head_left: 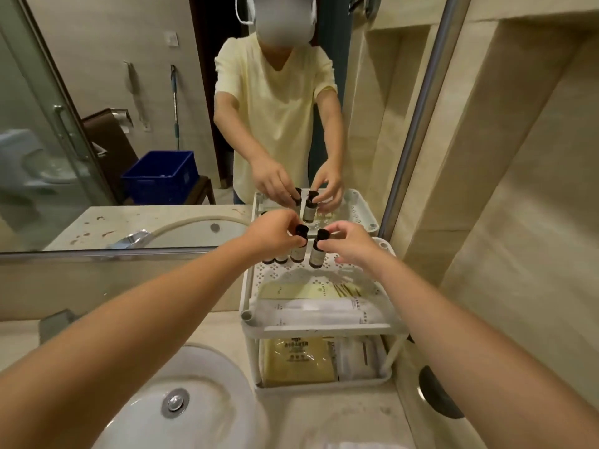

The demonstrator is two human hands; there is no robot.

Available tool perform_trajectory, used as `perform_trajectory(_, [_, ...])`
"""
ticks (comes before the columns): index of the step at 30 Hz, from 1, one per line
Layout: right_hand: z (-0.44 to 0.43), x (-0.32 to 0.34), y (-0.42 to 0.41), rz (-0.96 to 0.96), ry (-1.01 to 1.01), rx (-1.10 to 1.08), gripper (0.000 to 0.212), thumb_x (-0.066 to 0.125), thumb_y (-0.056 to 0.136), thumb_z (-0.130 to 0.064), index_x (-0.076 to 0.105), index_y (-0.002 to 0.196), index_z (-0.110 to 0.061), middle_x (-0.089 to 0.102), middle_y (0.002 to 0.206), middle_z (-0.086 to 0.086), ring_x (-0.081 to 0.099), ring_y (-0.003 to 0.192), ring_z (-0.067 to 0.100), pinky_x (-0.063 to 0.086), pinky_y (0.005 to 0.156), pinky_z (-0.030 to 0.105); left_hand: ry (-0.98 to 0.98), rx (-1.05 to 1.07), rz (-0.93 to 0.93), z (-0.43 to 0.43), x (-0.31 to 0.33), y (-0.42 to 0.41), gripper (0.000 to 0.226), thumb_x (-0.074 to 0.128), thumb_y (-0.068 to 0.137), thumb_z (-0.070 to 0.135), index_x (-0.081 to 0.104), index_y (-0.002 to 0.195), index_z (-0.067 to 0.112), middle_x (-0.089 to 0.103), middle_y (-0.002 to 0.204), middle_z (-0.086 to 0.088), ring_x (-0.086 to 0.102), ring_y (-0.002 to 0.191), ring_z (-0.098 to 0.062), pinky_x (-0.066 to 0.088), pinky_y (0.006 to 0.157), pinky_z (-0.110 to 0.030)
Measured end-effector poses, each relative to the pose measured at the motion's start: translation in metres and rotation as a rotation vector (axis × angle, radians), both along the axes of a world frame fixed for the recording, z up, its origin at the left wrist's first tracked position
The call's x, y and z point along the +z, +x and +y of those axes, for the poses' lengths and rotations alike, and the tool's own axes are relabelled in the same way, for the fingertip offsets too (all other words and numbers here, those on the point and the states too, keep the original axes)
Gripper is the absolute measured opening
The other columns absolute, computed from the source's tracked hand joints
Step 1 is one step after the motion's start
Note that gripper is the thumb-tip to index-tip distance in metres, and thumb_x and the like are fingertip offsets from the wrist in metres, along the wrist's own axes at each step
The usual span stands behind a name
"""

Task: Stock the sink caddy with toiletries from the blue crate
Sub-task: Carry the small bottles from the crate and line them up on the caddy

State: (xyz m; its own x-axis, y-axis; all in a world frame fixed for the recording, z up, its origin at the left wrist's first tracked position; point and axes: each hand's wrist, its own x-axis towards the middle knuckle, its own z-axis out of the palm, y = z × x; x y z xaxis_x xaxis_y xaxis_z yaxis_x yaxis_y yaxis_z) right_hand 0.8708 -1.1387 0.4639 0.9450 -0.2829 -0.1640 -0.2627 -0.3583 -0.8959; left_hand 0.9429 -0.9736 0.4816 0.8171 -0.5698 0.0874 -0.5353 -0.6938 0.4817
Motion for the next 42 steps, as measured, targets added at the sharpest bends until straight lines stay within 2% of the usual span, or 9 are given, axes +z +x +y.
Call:
perform_trajectory(6, [-0.001, -0.009, 0.02, -0.037, -0.264, 0.114, 0.018, 0.073, 0.084, -0.018, 0.058, 0.089, -0.025, 0.062, 0.087, -0.005, 0.058, 0.077, 0.012, 0.043, 0.062, 0.027, 0.256, -0.053, -0.266, -0.005, 0.001, 0.008, 0.025, 0.068, 0.085, 0.036, 0.062, 0.106, 0.024, 0.063, 0.098, 0.005, 0.059, 0.086, -0.016, 0.055, 0.073, -0.037])
perform_trajectory(11, [-0.001, -0.009, 0.029, -0.038, -0.347, 0.144, 0.018, 0.069, 0.087, -0.019, 0.058, 0.1, -0.02, 0.061, 0.083, -0.002, 0.056, 0.072, 0.011, 0.043, 0.06, 0.027, 0.35, -0.069, -0.381, -0.004, -0.001, 0.009, 0.029, 0.066, 0.087, 0.037, 0.066, 0.113, 0.025, 0.054, 0.107, 0.001, 0.056, 0.093, -0.02, 0.053, 0.075, -0.038])
perform_trajectory(17, [0.0, -0.013, 0.038, -0.042, -0.383, 0.144, 0.02, 0.068, 0.089, -0.02, 0.056, 0.105, -0.021, 0.058, 0.088, -0.005, 0.057, 0.077, 0.012, 0.044, 0.062, 0.026, 0.417, -0.039, -0.447, -0.005, -0.007, 0.012, 0.034, 0.063, 0.09, 0.039, 0.064, 0.12, 0.024, 0.052, 0.112, -0.002, 0.05, 0.102, -0.022, 0.048, 0.08, -0.036])
perform_trajectory(28, [0.008, -0.017, 0.047, -0.062, -0.388, 0.125, 0.025, 0.067, 0.089, -0.016, 0.058, 0.112, -0.019, 0.062, 0.094, -0.002, 0.061, 0.086, 0.016, 0.048, 0.07, 0.029, 0.39, 0.034, -0.501, -0.008, -0.018, 0.016, 0.035, 0.061, 0.093, 0.031, 0.061, 0.128, 0.026, 0.051, 0.114, -0.002, 0.049, 0.106, -0.023, 0.042, 0.079, -0.033])
perform_trajectory(35, [0.009, -0.02, 0.043, -0.077, -0.379, 0.091, 0.028, 0.063, 0.09, -0.014, 0.055, 0.116, -0.02, 0.063, 0.099, -0.003, 0.062, 0.092, 0.018, 0.054, 0.083, 0.038, 0.332, 0.051, -0.509, -0.004, -0.023, 0.013, 0.041, 0.061, 0.092, 0.027, 0.056, 0.133, 0.025, 0.053, 0.113, -0.002, 0.051, 0.105, -0.023, 0.048, 0.079, -0.035])
perform_trajectory(39, [0.017, -0.022, 0.033, -0.111, -0.359, 0.006, 0.044, 0.063, 0.09, -0.02, 0.047, 0.131, -0.023, 0.058, 0.117, -0.003, 0.059, 0.104, 0.017, 0.053, 0.088, 0.041, 0.223, 0.063, -0.493, 0.004, -0.025, 0.007, 0.047, 0.061, 0.091, 0.025, 0.053, 0.137, 0.028, 0.056, 0.116, -0.001, 0.053, 0.107, -0.022, 0.047, 0.078, -0.034])
perform_trajectory(42, [0.028, -0.023, 0.023, -0.204, -0.412, -0.065, 0.046, 0.063, 0.088, -0.023, 0.046, 0.131, -0.027, 0.052, 0.127, -0.003, 0.056, 0.108, 0.015, 0.054, 0.084, 0.04, 0.103, 0.091, -0.468, 0.014, -0.025, -0.002, 0.047, 0.064, 0.089, 0.024, 0.054, 0.135, 0.027, 0.059, 0.118, 0.002, 0.055, 0.107, -0.02, 0.048, 0.078, -0.033])
